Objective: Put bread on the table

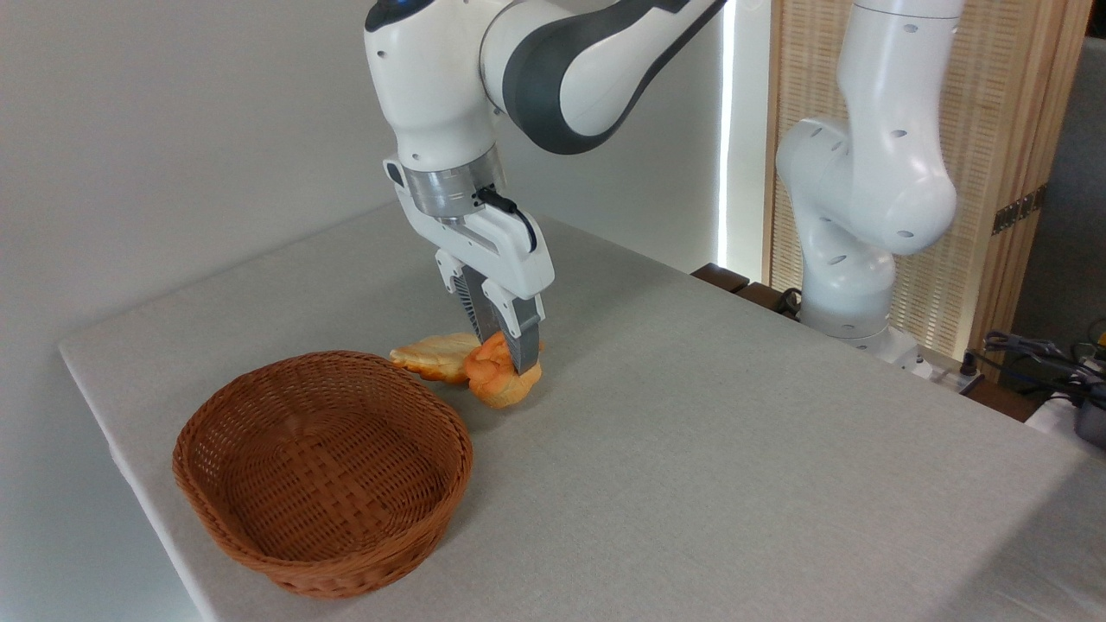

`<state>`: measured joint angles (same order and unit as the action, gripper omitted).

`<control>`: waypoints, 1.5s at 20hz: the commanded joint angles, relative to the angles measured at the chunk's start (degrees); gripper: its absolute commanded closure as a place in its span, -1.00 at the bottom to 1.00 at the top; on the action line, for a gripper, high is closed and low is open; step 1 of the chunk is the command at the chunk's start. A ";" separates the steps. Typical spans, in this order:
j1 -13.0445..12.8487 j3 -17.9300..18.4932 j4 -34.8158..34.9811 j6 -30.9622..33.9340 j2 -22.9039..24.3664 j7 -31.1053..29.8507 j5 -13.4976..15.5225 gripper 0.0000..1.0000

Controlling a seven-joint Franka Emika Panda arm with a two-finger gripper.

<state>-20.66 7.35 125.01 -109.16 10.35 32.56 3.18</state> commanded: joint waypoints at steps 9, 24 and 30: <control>-0.52 0.38 -2.31 -0.27 -0.15 0.75 -0.19 -1.00; 0.01 -1.02 -19.98 3.51 -3.05 0.13 -0.72 -1.00; 0.18 1.08 -19.98 3.60 -3.40 -0.13 -0.46 -1.00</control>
<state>-20.46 6.23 106.64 -106.97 7.43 32.54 3.18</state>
